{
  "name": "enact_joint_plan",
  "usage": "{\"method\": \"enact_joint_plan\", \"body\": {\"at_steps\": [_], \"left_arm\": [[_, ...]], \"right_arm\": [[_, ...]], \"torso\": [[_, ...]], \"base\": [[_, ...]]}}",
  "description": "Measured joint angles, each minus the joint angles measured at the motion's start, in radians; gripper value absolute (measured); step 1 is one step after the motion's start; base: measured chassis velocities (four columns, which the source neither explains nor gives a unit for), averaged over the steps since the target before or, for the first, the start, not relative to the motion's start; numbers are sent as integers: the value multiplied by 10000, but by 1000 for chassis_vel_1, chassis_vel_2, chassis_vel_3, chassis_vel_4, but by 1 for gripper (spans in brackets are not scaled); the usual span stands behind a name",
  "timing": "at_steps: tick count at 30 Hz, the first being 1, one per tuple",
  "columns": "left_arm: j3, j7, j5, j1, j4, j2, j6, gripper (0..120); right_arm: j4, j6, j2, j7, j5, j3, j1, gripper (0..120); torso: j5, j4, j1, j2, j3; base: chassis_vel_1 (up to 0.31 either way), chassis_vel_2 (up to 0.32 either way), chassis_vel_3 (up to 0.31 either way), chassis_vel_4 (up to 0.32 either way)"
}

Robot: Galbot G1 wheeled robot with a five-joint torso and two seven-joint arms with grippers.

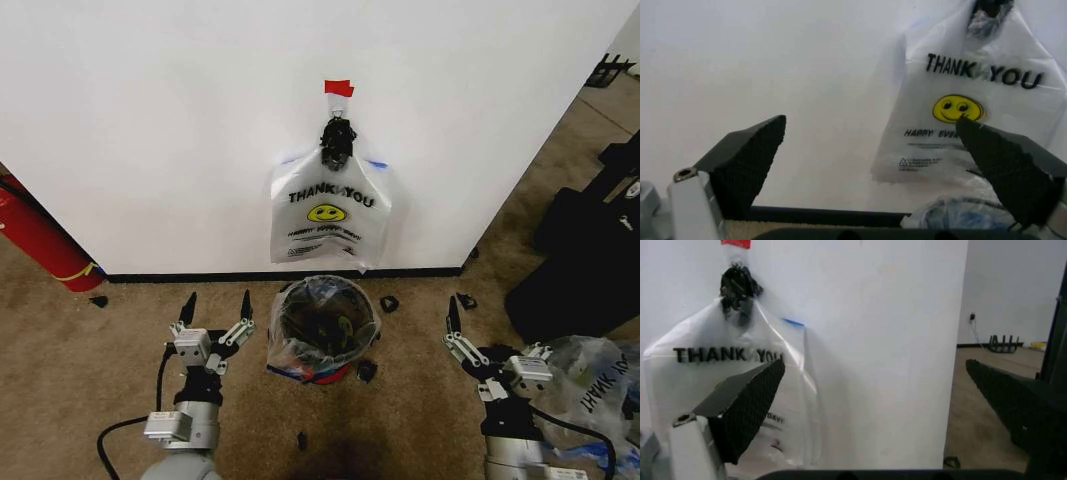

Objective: Pick up the garbage bag from the wall and place it over the trash bin.

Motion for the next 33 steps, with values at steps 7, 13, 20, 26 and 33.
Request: {"method": "enact_joint_plan", "body": {"at_steps": [7,13,20,26,33], "left_arm": [[-470,-145,-442,46,266,680,-332,100],[-457,-202,-758,-39,176,635,-464,100],[-612,-301,-1041,-114,397,927,-755,100],[-397,-442,-875,-197,566,879,-836,100],[-375,-424,-799,-389,616,831,-871,100]], "right_arm": [[-100,318,-6,-36,-396,-129,-60,100],[-258,616,-10,-59,-736,-255,16,100],[-290,772,-14,-57,-976,-338,-19,100],[-369,772,-14,83,-1186,-429,28,100],[-292,666,-15,107,-1219,-363,39,100]], "torso": [[-1,0,0,0,0],[0,0,0,0,0],[0,0,0,0,0],[1,0,0,2,0],[1,-1,0,2,0]], "base": [[0,0,0,0],[0,0,0,0],[0,0,0,0],[0,0,0,0],[0,0,0,0]]}}
